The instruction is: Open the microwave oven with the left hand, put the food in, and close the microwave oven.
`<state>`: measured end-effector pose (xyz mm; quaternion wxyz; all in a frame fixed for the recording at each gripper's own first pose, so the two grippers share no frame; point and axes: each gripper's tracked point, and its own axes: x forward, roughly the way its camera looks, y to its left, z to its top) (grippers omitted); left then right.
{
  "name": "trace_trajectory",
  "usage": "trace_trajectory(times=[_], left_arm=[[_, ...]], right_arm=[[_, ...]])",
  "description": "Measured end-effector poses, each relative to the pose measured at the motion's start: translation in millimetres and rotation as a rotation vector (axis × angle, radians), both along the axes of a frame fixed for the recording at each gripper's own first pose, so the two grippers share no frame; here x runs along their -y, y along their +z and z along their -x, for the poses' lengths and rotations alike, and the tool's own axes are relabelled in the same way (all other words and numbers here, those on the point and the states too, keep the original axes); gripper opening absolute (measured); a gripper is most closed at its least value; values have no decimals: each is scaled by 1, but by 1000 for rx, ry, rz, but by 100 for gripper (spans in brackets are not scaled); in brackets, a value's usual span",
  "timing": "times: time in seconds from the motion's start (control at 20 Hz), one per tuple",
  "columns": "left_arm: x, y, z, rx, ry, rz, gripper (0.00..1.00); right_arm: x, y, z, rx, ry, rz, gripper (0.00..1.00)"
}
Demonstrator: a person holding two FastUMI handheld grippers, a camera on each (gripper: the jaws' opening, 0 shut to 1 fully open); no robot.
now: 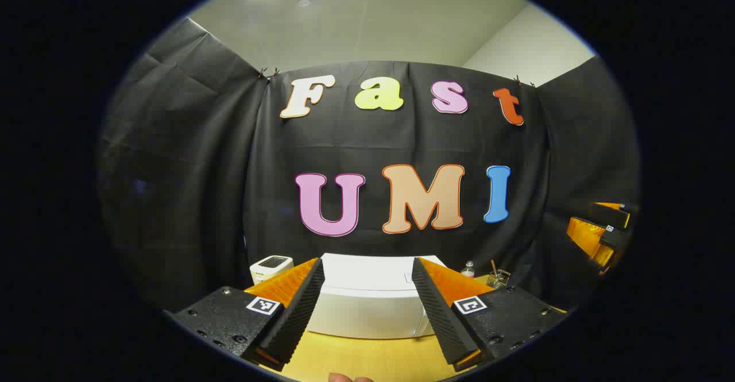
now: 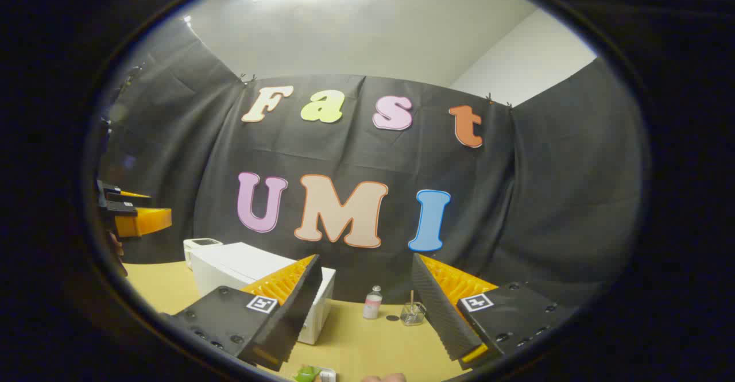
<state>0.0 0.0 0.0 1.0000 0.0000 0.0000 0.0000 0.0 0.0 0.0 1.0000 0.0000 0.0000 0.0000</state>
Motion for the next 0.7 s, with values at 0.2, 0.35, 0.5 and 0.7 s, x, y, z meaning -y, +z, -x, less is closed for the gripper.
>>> trace_trajectory(times=[0.2, 0.35, 0.5, 0.7], left_arm=[[-1, 4, 0, 16, -1, -52, 93], [0, 10, -1, 31, 0, -75, 94], [-1, 7, 0, 28, 0, -67, 94], [2, 6, -1, 21, -3, -74, 95]], right_arm=[[2, 3, 2, 14, 0, 13, 97], [3, 4, 3, 16, -1, 8, 97], [4, 5, 3, 19, -2, 15, 96], [5, 5, 4, 15, -4, 16, 96]])
